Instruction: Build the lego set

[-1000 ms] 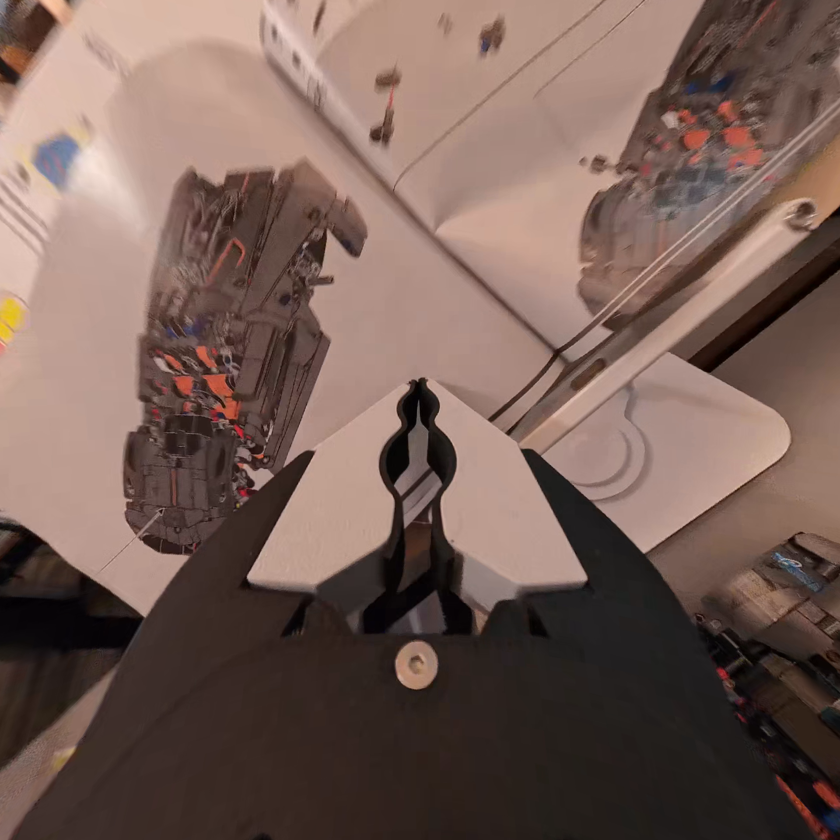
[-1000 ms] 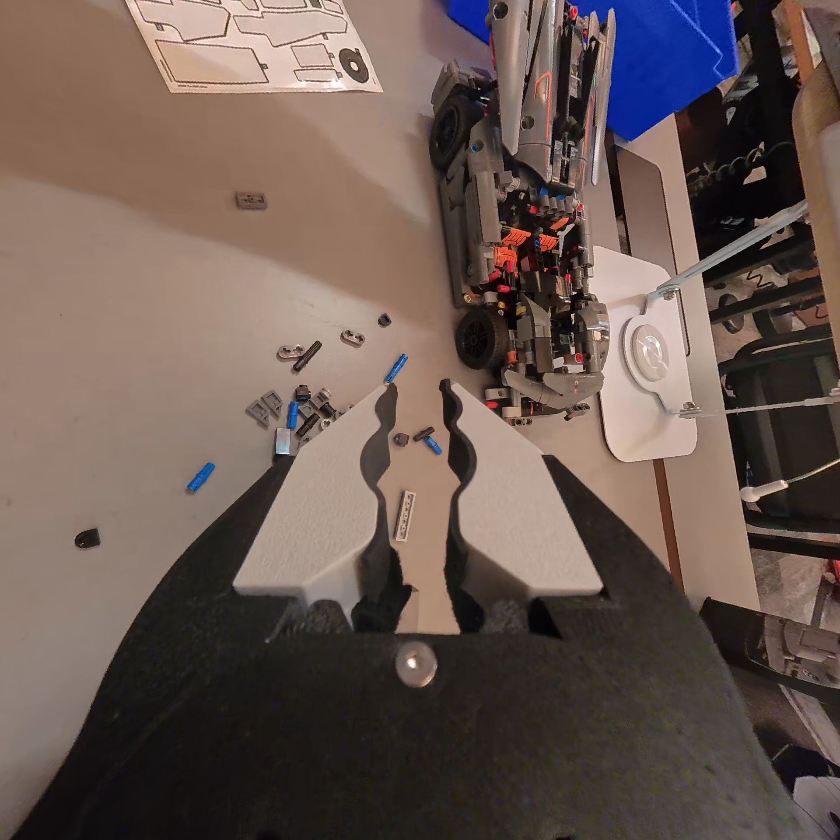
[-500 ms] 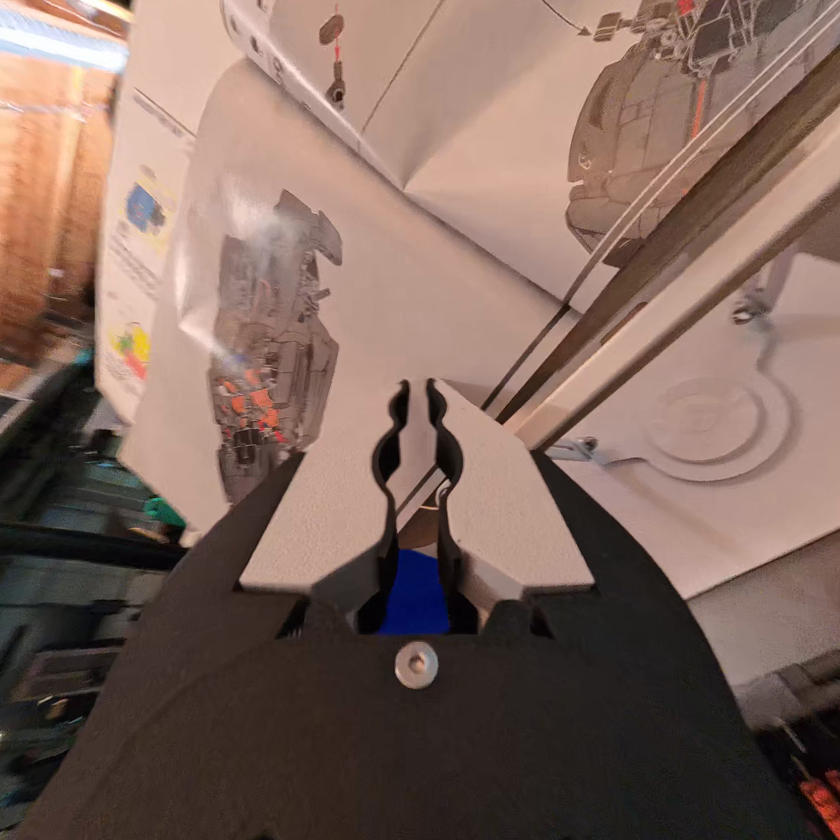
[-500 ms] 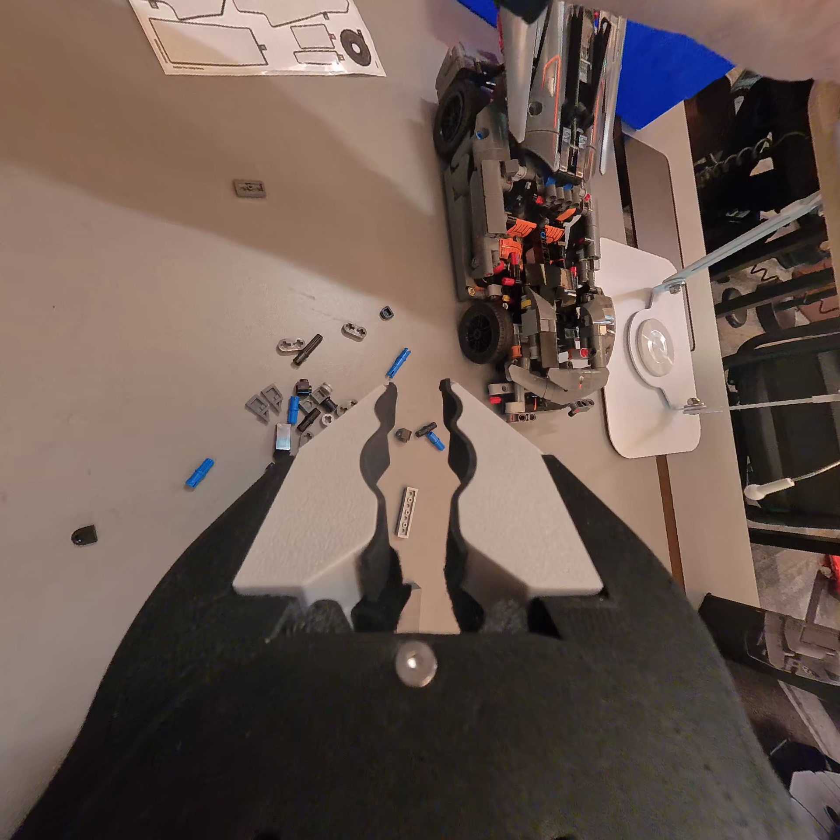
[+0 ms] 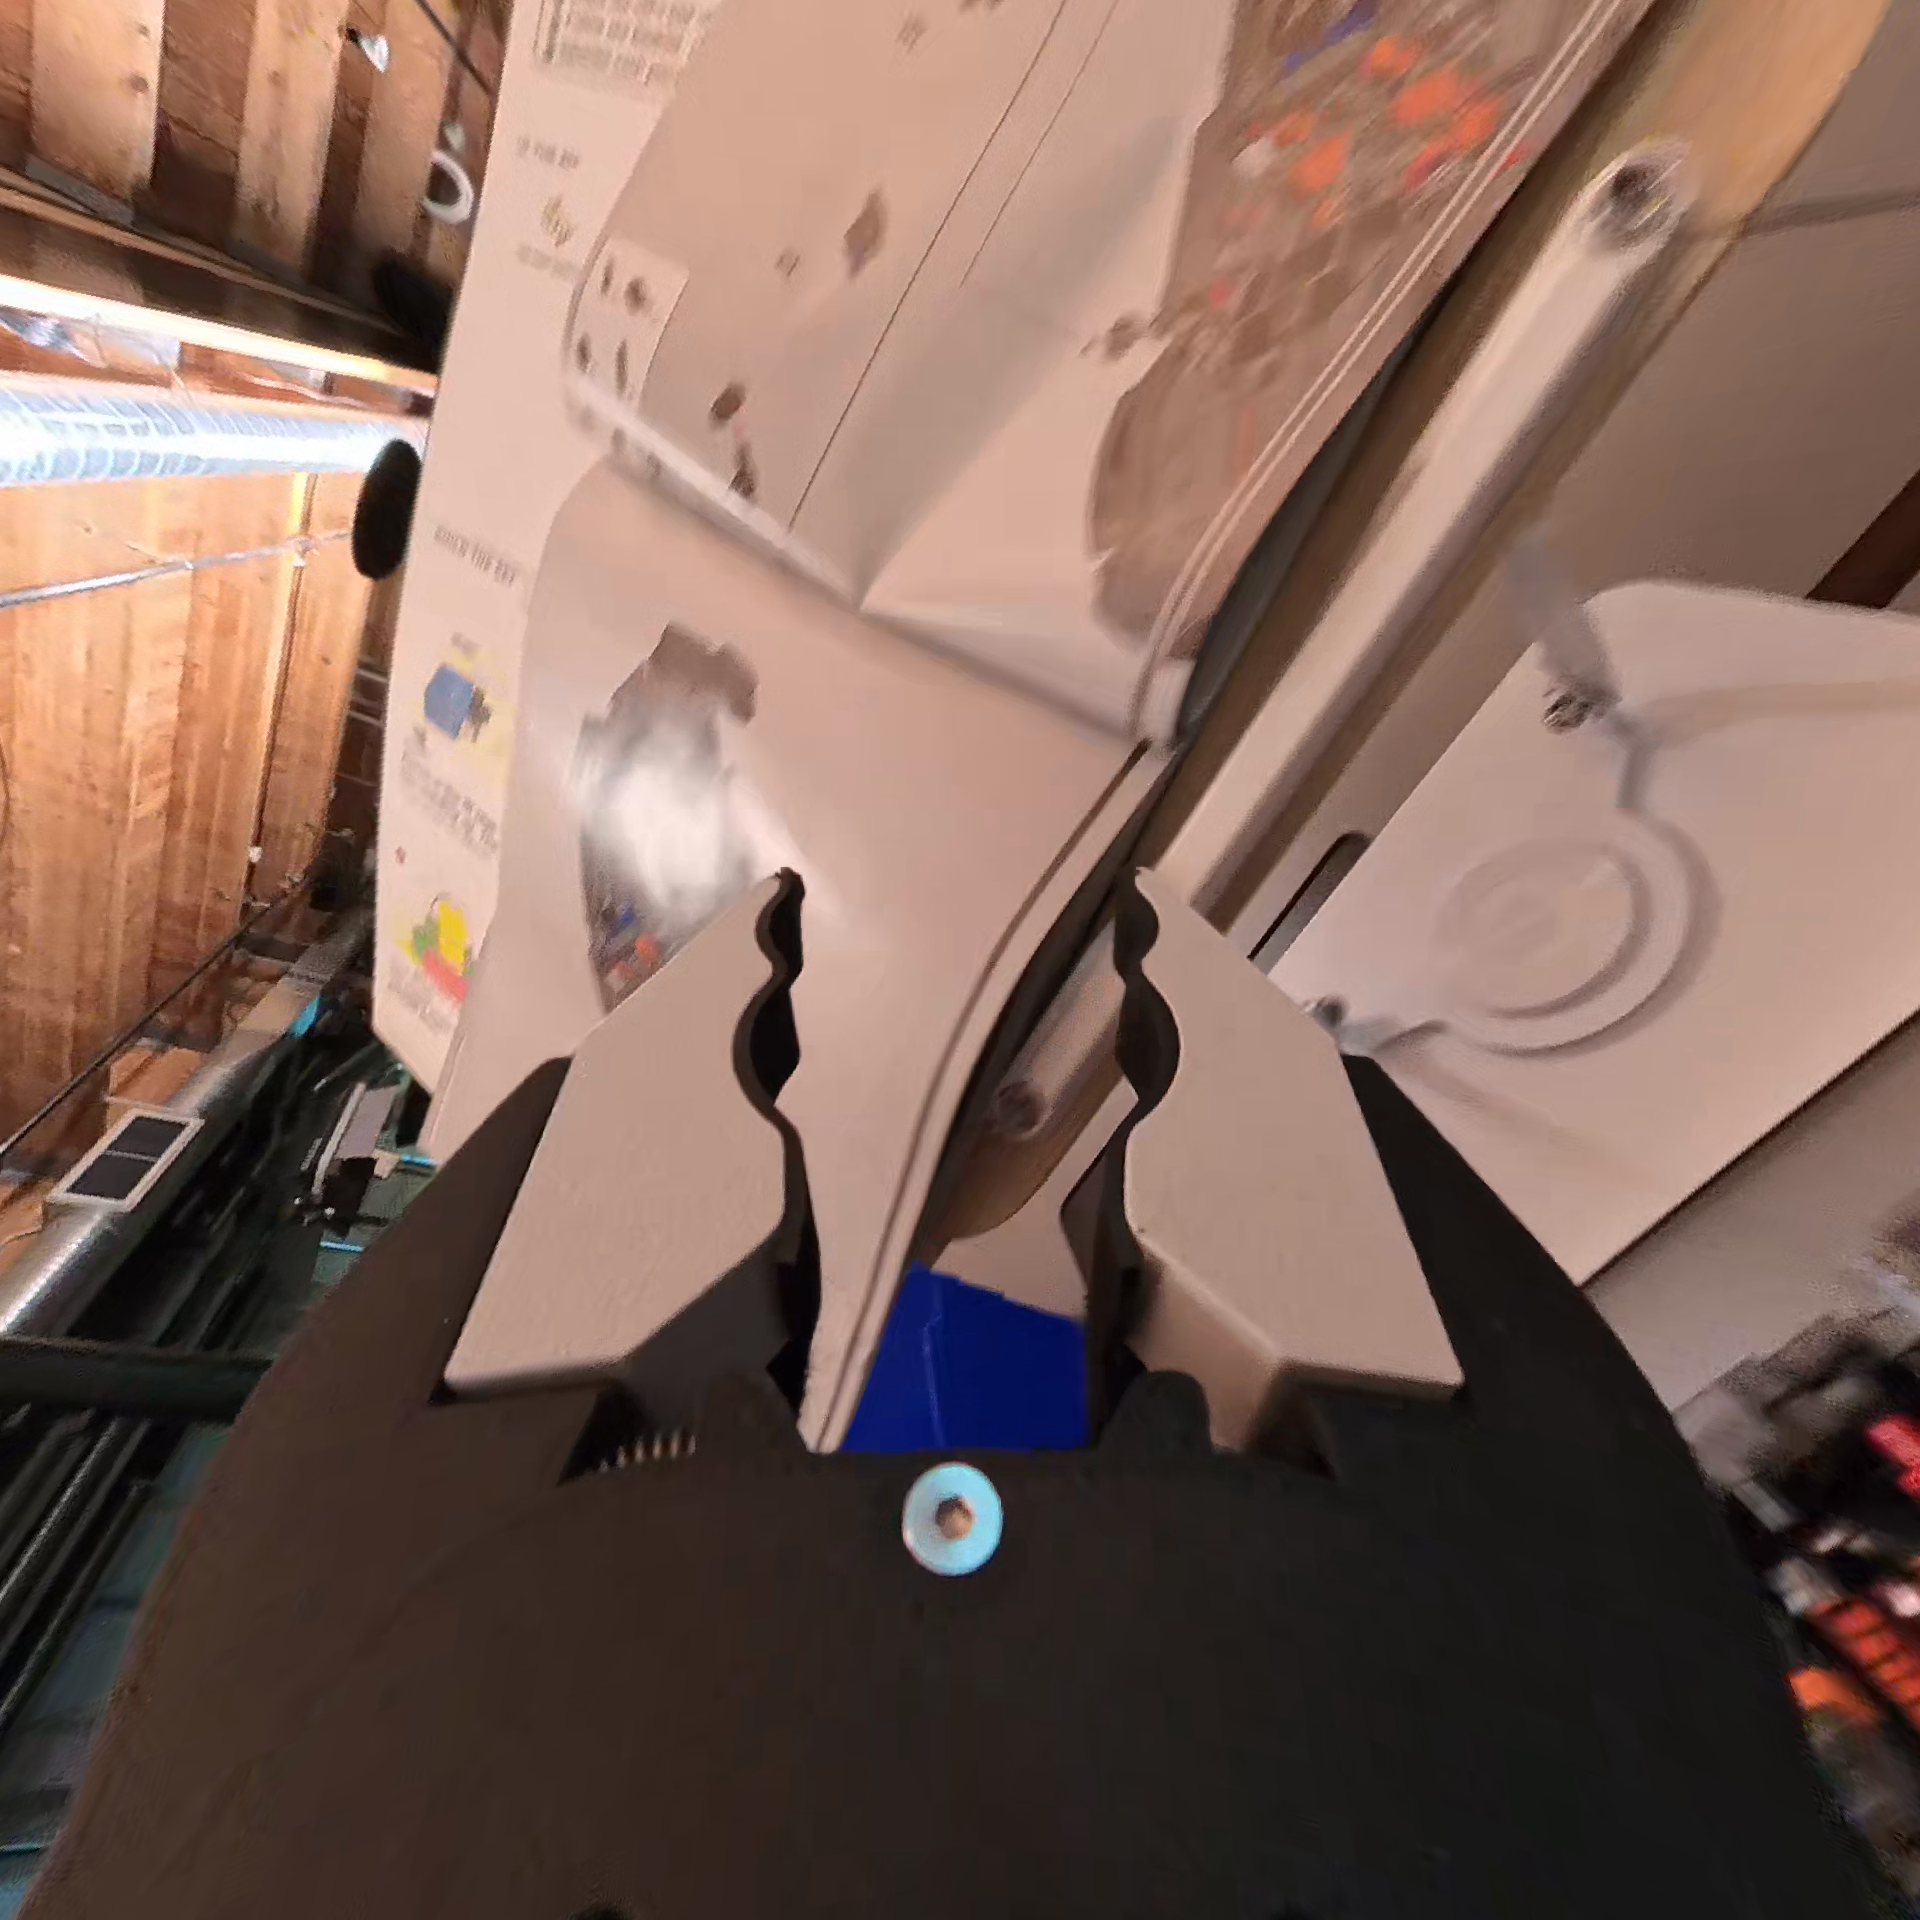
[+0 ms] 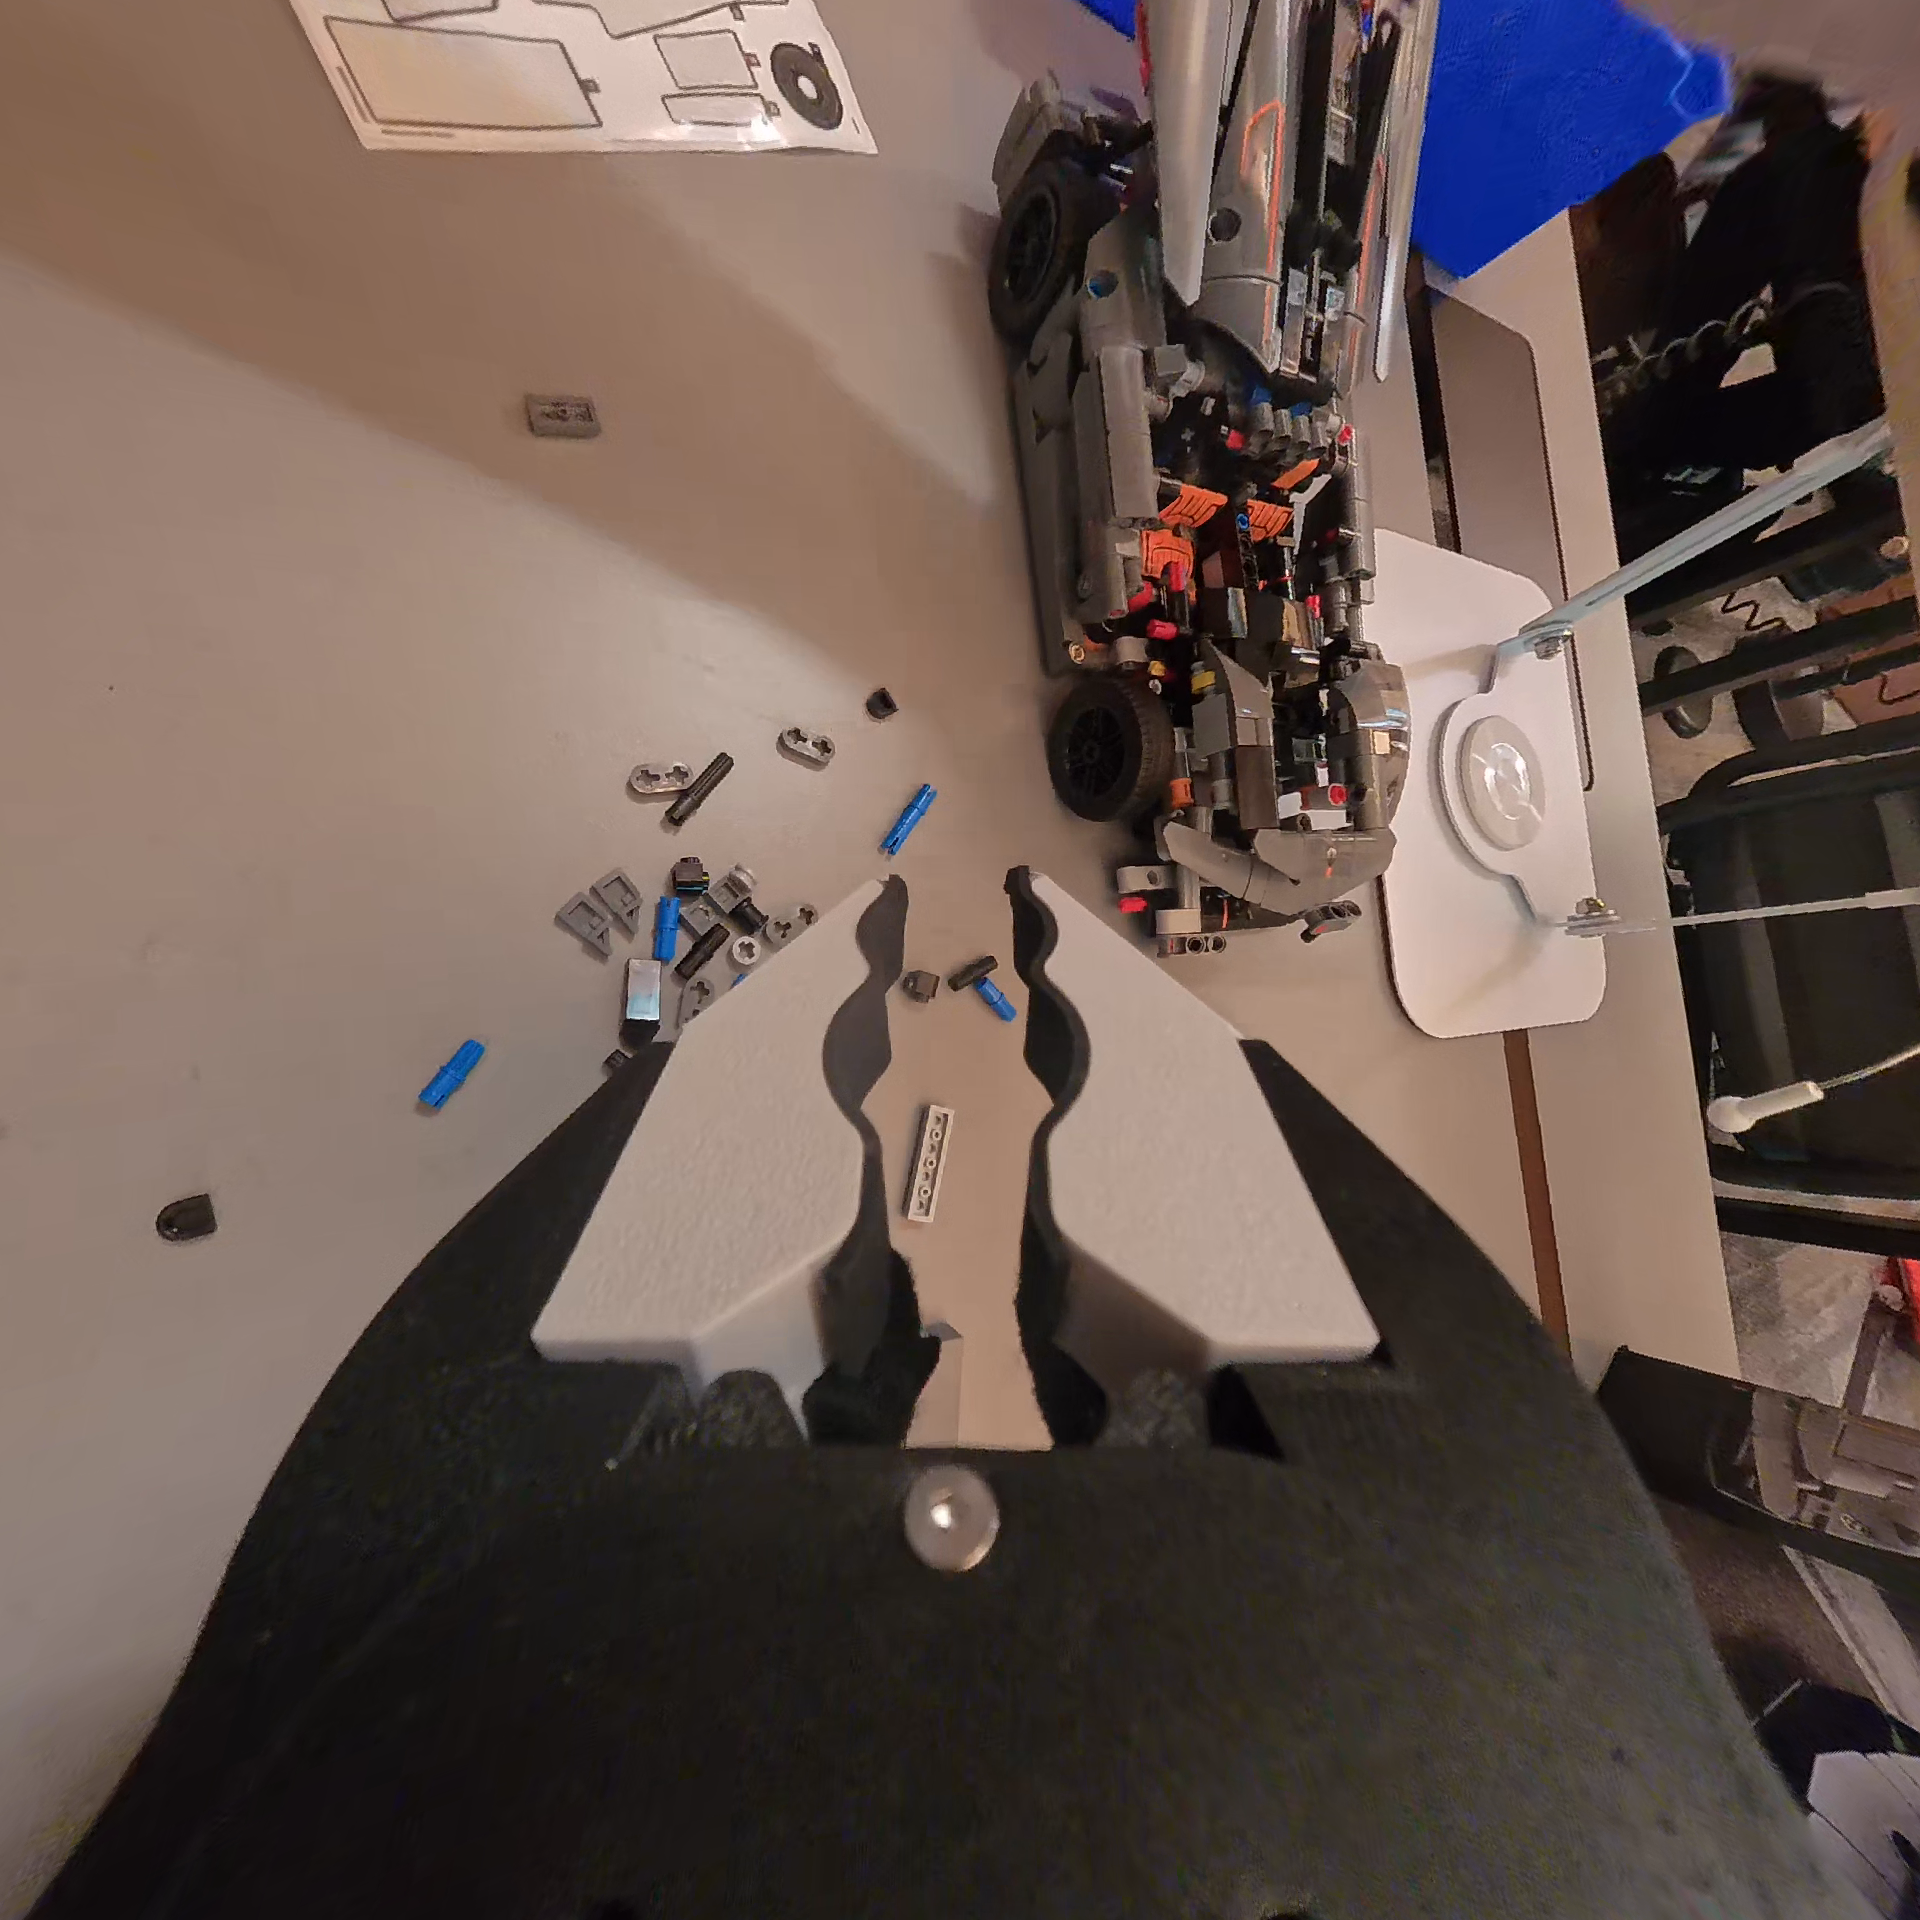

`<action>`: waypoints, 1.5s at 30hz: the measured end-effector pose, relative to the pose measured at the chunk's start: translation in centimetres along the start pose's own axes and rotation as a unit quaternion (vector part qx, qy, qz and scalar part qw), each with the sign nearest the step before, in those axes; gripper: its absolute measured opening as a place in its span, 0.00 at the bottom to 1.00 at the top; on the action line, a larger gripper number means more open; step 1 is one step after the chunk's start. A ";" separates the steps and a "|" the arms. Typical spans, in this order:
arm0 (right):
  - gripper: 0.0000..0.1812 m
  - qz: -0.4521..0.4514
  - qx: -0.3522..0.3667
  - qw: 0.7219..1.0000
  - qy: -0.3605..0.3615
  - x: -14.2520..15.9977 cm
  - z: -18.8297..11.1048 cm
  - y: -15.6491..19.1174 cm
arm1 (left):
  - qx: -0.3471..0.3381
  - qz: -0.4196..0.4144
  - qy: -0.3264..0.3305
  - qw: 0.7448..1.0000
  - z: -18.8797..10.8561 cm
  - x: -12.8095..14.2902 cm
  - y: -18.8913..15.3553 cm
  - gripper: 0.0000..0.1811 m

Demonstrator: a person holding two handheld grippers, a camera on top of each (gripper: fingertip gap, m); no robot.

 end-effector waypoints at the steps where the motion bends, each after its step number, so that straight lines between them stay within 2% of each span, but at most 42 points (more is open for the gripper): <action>1: 0.10 0.000 -0.001 1.000 -0.001 0.0 0.0 0.0 | 0.003 -0.002 0.008 1.000 0.0 1.1 1.0 0.32; 6: 0.10 -0.001 -0.007 1.000 -0.003 -0.1 0.0 0.2 | 0.086 -0.039 0.061 0.994 0.8 7.2 3.8 0.35; 8: 0.10 -0.002 -0.007 1.000 -0.001 -0.1 0.1 0.2 | 0.130 -0.055 0.069 0.988 1.3 9.1 3.7 0.34; 12: 0.10 -0.002 -0.008 1.000 0.002 0.0 0.3 0.3 | 0.170 -0.064 0.091 0.979 2.2 11.5 2.6 0.34; 17: 0.10 -0.001 -0.011 1.000 0.004 0.1 0.4 0.4 | 0.164 -0.046 0.087 0.982 2.2 11.8 2.6 0.30; 25: 0.10 0.000 -0.014 1.000 -0.001 0.0 0.2 0.4 | 0.154 -0.001 0.109 0.982 1.8 14.4 3.4 0.36; 28: 0.10 -0.002 -0.015 1.000 0.001 0.0 0.3 0.4 | 0.156 0.010 0.113 0.981 1.6 15.2 3.6 0.34; 35: 0.10 -0.002 -0.015 1.000 0.003 0.0 0.3 0.5 | 0.181 0.023 0.088 0.979 1.2 14.7 3.1 0.23; 41: 0.10 -0.002 -0.016 1.000 0.002 0.0 0.3 0.5 | 0.166 0.052 0.086 0.981 1.4 14.2 2.4 0.20; 43: 0.10 -0.002 -0.016 1.000 0.001 0.0 0.3 0.5 | 0.161 0.060 0.080 0.982 1.3 13.9 2.4 0.15; 45: 0.10 -0.002 -0.016 1.000 0.001 0.0 0.3 0.5 | 0.162 0.064 0.081 0.981 1.3 13.9 2.3 0.14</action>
Point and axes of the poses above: each gripper's, where its closed fingertips meet, z out along the fingers, x out of its underside, y = z × x across the jaws, the point moved 4 cm from there along -z, back along the fingers, and after that the axes turned 3 degrees about y, right-handed, at the moved point
